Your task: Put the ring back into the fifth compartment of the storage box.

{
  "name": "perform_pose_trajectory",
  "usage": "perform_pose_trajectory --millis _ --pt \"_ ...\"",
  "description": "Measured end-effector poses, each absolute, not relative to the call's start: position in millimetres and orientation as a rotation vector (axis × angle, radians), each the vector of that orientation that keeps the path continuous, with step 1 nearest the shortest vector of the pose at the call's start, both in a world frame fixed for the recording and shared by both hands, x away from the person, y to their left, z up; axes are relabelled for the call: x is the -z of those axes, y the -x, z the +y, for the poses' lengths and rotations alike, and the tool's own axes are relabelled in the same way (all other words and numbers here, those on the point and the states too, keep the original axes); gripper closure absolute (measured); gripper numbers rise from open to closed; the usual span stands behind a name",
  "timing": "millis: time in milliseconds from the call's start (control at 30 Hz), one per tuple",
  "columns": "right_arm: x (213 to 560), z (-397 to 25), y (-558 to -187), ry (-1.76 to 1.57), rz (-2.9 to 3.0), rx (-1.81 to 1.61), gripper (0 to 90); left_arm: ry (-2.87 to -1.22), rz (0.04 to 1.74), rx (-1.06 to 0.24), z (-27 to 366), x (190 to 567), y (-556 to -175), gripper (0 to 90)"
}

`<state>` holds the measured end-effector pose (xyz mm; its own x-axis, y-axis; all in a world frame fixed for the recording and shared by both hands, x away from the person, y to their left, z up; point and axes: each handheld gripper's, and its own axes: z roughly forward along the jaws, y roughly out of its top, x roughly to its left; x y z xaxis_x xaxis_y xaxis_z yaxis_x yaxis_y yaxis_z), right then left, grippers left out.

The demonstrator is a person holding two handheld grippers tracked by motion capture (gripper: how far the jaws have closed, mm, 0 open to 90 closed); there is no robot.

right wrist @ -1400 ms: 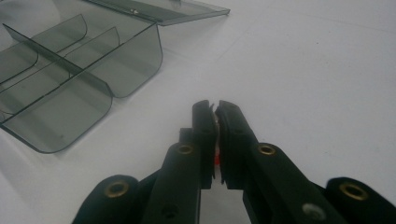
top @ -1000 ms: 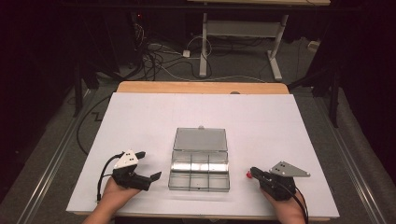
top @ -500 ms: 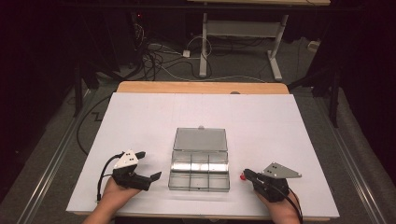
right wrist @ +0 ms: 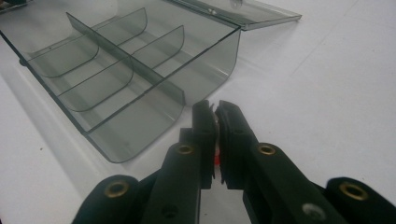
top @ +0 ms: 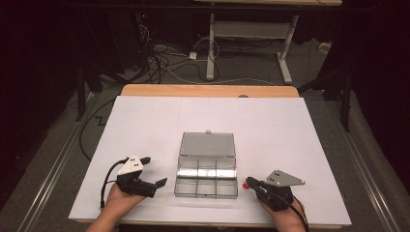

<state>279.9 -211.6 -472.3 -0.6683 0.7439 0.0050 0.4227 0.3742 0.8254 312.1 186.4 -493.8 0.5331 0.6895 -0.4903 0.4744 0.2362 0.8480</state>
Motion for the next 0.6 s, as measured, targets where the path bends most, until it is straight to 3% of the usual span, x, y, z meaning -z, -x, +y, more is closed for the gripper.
perform_pose_trajectory --millis 600 --pt "469.5 -210.2 -279.0 -1.015 2.274 -1.214 87.5 -1.410 1.087 -0.197 186.2 494.2 -312.1 0.0"
